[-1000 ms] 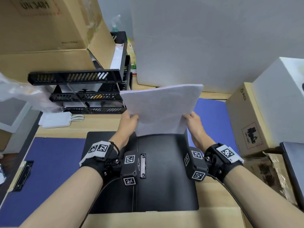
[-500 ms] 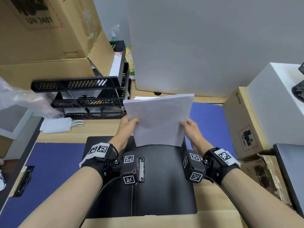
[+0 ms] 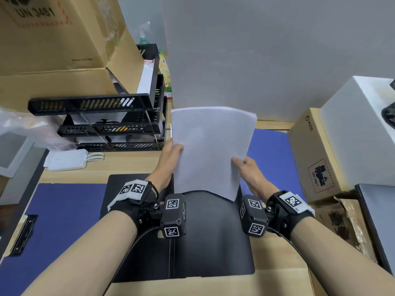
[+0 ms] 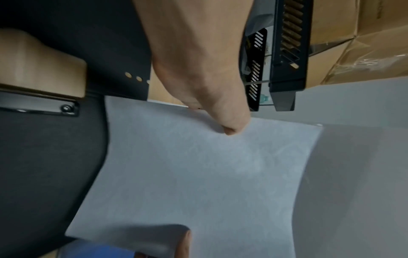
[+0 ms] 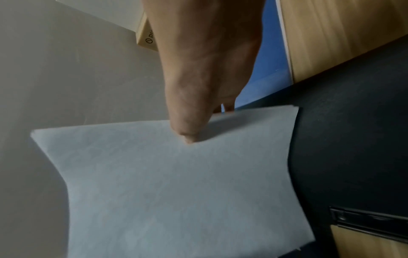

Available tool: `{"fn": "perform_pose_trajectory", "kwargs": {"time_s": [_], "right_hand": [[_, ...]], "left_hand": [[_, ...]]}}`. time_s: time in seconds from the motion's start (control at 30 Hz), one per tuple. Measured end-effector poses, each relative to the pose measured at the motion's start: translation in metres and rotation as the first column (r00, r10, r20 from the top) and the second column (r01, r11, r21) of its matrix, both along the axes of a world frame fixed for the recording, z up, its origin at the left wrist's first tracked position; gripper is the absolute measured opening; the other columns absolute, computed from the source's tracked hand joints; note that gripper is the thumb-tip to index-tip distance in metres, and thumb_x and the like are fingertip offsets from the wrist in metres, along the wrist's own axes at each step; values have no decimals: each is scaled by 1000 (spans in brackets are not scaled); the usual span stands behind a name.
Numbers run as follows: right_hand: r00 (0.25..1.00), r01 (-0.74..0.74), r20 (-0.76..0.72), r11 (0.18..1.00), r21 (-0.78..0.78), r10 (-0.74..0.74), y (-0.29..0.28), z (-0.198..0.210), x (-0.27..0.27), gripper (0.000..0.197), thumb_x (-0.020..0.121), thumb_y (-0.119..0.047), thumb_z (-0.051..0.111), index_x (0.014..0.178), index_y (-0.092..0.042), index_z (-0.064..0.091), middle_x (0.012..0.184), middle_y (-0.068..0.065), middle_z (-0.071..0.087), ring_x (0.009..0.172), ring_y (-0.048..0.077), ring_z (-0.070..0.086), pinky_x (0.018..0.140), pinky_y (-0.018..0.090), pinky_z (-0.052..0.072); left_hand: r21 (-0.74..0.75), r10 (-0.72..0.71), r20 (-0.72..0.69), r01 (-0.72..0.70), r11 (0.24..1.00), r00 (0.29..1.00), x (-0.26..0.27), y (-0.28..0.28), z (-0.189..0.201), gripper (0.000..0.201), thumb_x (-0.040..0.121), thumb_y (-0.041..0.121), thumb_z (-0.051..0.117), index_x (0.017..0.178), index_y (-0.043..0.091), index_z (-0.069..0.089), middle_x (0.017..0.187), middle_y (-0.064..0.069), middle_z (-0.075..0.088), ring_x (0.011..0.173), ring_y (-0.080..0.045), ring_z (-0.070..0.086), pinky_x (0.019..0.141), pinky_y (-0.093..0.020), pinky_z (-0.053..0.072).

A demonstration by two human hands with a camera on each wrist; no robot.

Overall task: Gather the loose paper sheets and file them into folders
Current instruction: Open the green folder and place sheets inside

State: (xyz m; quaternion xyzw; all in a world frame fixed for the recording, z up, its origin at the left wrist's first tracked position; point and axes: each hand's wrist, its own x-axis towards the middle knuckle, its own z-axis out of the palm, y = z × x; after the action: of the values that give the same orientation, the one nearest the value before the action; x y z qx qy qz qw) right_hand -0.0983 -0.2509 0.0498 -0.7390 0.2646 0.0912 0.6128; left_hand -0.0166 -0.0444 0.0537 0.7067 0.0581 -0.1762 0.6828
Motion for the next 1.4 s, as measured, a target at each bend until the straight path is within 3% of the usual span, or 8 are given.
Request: {"fn": "perform_pose_trajectory", "kwargs": {"time_s": [0.17,0.3,0.5,0.67,0.83,1.07,1.23,1.4], "right_hand": [[1000,-26,-10,963,-267,24,-14,5,3,27,94,-22,37,102,-9,59,101,11,68,95,33,61,84,45,51],[988,-104,-139,938,-330,60,-25,-13,-20,28,96,-13,36,72,-23,46,65,-4,45,63,18,41,58,31,33],[950,-120,-312,954,-274,30,-37,-59,-62,23,95,-16,37,91,-13,59,87,8,65,81,27,58,74,36,47],[939,-70,-343,981,-182,3,-35,-71,-85,26,96,-13,37,98,-5,61,86,11,66,73,22,58,65,31,47],[942,-63,-334,992,-106,24,-40,-71,-95,26,97,-14,38,101,-14,64,90,5,71,77,20,64,67,28,49],[940,-55,-338,998,-37,40,-43,-63,-82,28,97,-8,39,105,-8,65,90,6,72,72,18,67,63,25,53],[926,-107,-367,994,-35,87,-37,-60,-70,27,97,-7,38,102,-8,64,82,3,68,65,15,63,56,20,50],[914,-141,-387,990,-26,120,-35,-64,-65,28,97,-8,38,105,-5,65,81,3,67,64,13,62,54,17,47]], "left_hand": [[98,-163,-72,169,981,984,9,-4,-9,34,93,5,44,124,11,59,117,-2,68,102,-19,65,85,-32,53],[297,-247,-285,330,896,926,-1,7,-36,19,94,6,50,112,12,52,97,-8,61,70,-17,60,60,-26,52],[406,-249,-524,496,767,814,-29,22,-82,6,93,17,60,89,15,57,95,-7,59,64,-18,60,60,-27,56],[607,-352,-504,613,505,789,-48,17,-107,33,76,29,76,65,20,46,72,-3,55,68,-23,55,68,-37,52],[732,-397,-464,595,330,792,-55,14,-113,33,73,29,74,96,19,53,107,-3,58,95,-24,59,75,-31,46],[661,-385,-524,648,379,760,-42,14,-104,24,76,26,74,89,20,54,100,-3,67,88,-24,70,83,-33,56],[648,-388,-559,678,346,733,-42,10,-101,25,76,25,75,87,15,55,97,-7,71,78,-24,72,72,-30,58],[699,-395,-561,672,244,727,-45,5,-112,47,74,20,73,114,9,51,119,-11,53,104,-28,58,73,-33,51]]}}
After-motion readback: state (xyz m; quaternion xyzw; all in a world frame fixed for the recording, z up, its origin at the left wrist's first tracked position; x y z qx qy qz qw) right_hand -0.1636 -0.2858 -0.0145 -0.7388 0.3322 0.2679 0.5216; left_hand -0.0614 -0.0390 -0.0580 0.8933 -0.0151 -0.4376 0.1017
